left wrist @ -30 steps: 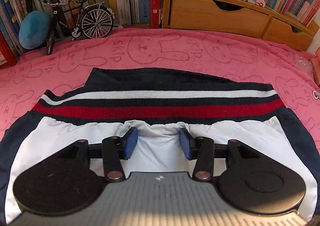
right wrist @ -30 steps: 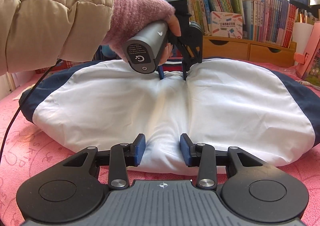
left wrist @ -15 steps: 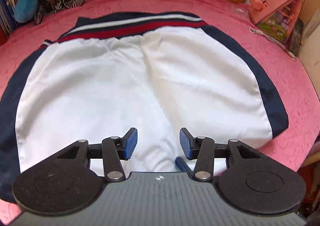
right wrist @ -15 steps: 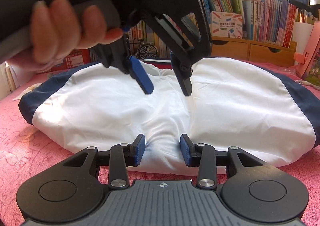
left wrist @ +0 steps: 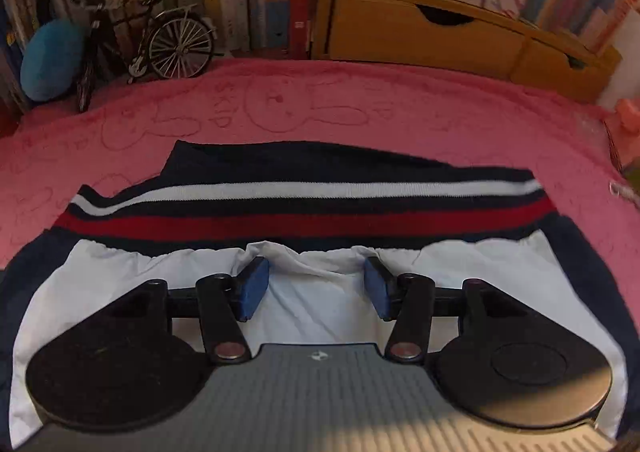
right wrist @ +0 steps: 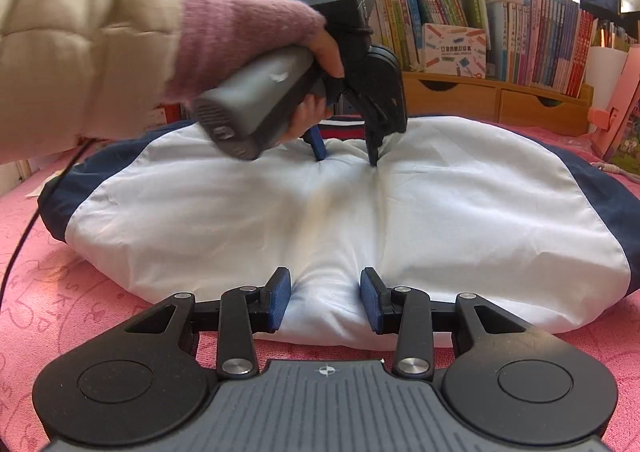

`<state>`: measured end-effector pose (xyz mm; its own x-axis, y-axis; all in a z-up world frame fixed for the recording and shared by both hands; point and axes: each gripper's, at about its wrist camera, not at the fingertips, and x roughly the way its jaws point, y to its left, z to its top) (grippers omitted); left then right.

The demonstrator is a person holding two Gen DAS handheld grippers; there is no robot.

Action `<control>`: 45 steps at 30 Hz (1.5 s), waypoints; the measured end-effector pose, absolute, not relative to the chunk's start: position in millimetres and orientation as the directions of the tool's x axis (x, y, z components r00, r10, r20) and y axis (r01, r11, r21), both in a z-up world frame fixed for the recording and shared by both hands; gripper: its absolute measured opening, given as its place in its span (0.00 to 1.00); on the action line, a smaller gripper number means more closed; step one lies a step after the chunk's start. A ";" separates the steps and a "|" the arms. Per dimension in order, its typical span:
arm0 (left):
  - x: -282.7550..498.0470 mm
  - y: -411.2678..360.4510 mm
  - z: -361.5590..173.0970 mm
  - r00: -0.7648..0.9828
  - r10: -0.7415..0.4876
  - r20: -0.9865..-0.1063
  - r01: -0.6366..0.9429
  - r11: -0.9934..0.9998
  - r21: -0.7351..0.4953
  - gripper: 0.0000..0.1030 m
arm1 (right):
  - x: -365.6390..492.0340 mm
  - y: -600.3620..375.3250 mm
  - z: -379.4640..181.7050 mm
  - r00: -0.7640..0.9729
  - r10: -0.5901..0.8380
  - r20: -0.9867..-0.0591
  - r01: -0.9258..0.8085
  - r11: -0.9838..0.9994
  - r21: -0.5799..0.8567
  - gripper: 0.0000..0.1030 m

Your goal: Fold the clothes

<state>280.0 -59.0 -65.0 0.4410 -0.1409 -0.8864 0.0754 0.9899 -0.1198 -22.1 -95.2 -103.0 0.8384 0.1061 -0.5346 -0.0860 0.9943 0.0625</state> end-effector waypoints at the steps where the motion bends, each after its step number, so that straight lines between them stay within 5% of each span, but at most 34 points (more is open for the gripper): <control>1: 280.9 -60.0 -63.5 0.426 -0.132 -0.895 0.081 0.991 -0.108 0.49 | -22.3 -95.7 -102.8 0.838 0.107 -0.535 -0.086 0.994 0.065 0.38; 5: 252.8 -58.5 -52.6 0.442 -0.114 -0.890 0.152 0.987 -0.051 0.40 | -23.2 -95.4 -102.6 0.838 0.108 -0.535 -0.086 0.994 0.067 0.38; 10: 177.8 -46.2 -30.0 0.393 -0.211 -0.895 0.296 0.951 -0.094 0.41 | -24.6 -95.2 -102.4 0.838 0.110 -0.534 -0.086 0.994 0.069 0.38; 17: 108.1 -46.7 -41.1 0.310 -0.185 -0.933 0.385 0.921 -0.055 0.42 | -21.3 -96.5 -101.9 0.838 0.109 -0.535 -0.085 0.994 0.070 0.38; 36: 254.3 -59.9 -69.4 0.491 -0.094 -0.866 0.160 0.987 -0.016 0.47 | -24.1 -94.5 -102.7 0.838 0.103 -0.535 -0.084 0.995 0.061 0.38; 45: 261.1 -66.3 -70.0 0.501 -0.073 -0.862 0.160 0.987 0.009 0.48 | -24.1 -92.9 -102.8 0.839 0.102 -0.535 -0.086 0.995 0.056 0.38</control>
